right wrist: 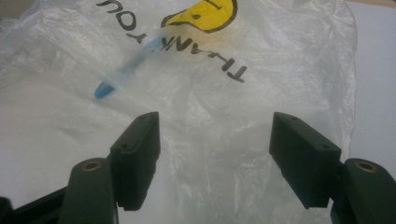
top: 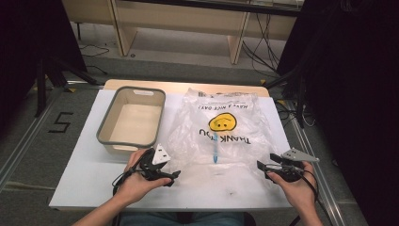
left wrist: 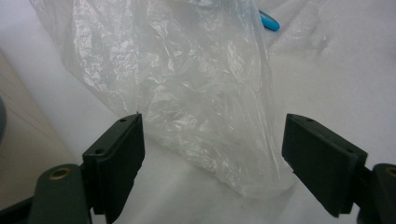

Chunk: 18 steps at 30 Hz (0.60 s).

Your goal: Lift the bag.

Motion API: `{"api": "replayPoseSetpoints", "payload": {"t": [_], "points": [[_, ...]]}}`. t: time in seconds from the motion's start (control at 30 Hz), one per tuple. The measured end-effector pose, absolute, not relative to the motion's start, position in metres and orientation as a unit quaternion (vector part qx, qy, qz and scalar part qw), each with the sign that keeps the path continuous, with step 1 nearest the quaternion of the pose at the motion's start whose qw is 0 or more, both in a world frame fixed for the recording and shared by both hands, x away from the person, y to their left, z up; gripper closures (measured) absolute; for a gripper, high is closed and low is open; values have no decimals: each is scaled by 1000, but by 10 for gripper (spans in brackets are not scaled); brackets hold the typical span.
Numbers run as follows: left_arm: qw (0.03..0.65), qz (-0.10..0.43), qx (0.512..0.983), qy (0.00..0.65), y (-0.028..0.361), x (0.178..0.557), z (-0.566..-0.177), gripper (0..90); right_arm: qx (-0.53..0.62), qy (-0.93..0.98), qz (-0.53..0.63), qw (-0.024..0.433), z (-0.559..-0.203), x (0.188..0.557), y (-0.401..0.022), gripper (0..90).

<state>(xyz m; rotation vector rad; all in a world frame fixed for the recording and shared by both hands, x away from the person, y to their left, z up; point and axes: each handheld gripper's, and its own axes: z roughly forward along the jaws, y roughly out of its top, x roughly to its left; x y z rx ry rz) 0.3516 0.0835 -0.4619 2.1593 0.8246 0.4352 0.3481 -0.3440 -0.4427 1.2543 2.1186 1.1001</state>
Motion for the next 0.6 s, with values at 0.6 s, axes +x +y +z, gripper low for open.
{"api": "replayPoseSetpoints", "payload": {"t": [0.6], "points": [[374,174,845,339,82,350,-463,226,480,748,393,234,-444,345,-362,327]]}}
